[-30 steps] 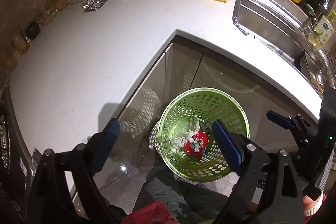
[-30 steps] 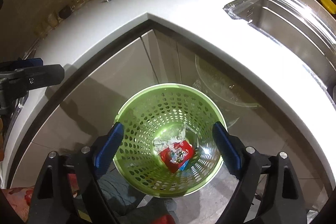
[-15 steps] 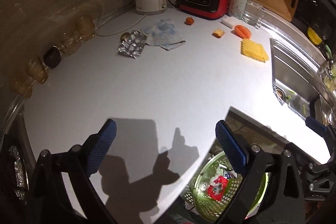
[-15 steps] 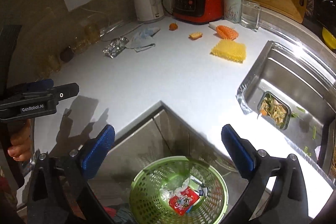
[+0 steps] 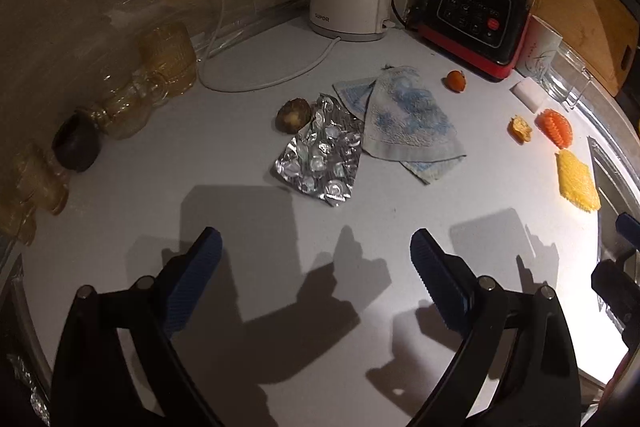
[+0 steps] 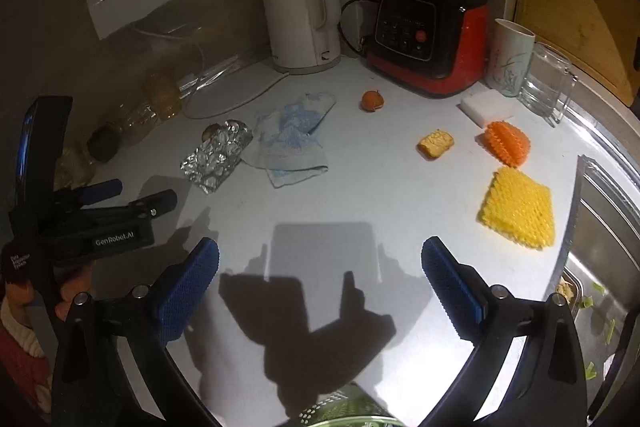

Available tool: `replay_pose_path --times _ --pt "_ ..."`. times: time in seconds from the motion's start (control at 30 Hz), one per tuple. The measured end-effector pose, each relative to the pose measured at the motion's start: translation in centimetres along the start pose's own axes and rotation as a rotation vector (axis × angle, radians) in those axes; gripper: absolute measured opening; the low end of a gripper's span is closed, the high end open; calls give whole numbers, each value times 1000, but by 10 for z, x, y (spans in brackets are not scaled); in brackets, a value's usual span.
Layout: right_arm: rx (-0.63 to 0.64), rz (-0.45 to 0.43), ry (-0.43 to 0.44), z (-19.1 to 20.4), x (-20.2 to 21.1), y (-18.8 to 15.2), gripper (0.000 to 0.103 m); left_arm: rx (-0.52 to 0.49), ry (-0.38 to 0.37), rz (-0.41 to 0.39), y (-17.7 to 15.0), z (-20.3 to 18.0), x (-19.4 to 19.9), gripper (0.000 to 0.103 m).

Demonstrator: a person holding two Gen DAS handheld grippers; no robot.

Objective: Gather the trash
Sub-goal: 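Move both grippers toward the foil blister pack beside the blue cloth, then grasp the foil blister pack with the left gripper while the right gripper grasps the blue-white cloth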

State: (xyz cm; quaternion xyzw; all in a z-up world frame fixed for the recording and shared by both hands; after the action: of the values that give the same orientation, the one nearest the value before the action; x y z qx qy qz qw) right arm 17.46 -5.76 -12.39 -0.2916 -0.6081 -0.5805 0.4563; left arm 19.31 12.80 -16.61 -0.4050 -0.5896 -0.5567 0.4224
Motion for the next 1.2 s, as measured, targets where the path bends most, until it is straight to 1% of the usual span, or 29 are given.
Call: replay_pose_path --times 0.07,0.2,0.37,0.47,0.6,0.73,0.77,0.83,0.9,0.93,1.0,1.03,1.07,1.1,1.13,1.2 --pt "-1 5 -6 2 -15 22 101 0 -5 11 15 2 -16 91" --pt "1 16 -20 2 -45 63 101 -8 7 36 38 3 -44 91" --pt "-2 39 -21 3 -85 104 101 -32 17 60 54 0 -67 91" --pt "5 63 -30 6 -109 120 101 -57 18 68 60 -4 -76 91" --pt "11 90 -27 13 -131 133 101 -85 28 69 64 -9 -84 91" --pt "24 107 -45 19 -144 141 100 -75 25 83 70 -10 -93 91" --pt "25 109 -55 19 -147 143 98 -70 23 85 71 -10 -94 91" --pt "30 123 -60 20 -153 143 92 -64 22 86 72 -10 -95 91" --pt "25 144 -53 20 -158 144 79 -65 23 86 73 -10 -96 87" --pt "20 153 -51 19 -160 144 75 -65 21 86 73 -10 -96 86" --pt "9 169 -40 16 -164 142 56 -65 9 85 74 -11 -96 80" --pt "1 177 -28 15 -164 140 49 -65 -2 86 74 -12 -95 77" --pt "-7 186 -16 14 -165 138 33 -65 -13 86 73 -13 -94 74" --pt "-17 195 -4 12 -165 136 21 -67 -14 83 73 -13 -94 71" --pt "-28 198 6 9 -165 134 19 -73 -16 79 73 -15 -93 70" --pt "-48 196 20 5 -161 130 11 -78 -19 74 71 -16 -92 67"
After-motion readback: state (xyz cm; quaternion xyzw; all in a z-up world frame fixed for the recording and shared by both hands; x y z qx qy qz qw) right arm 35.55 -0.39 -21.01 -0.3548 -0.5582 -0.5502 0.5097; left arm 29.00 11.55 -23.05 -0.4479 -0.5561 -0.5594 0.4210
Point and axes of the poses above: each gripper's, at about its wrist camera, not at the fingertips, and x roughly against the way its jaws point, z to its left, y to its top, the point moved 7 cm from there along -x, roughly the way its jaws point, and after that the axes turned 15 degrees about z, right-handed, at the moved point
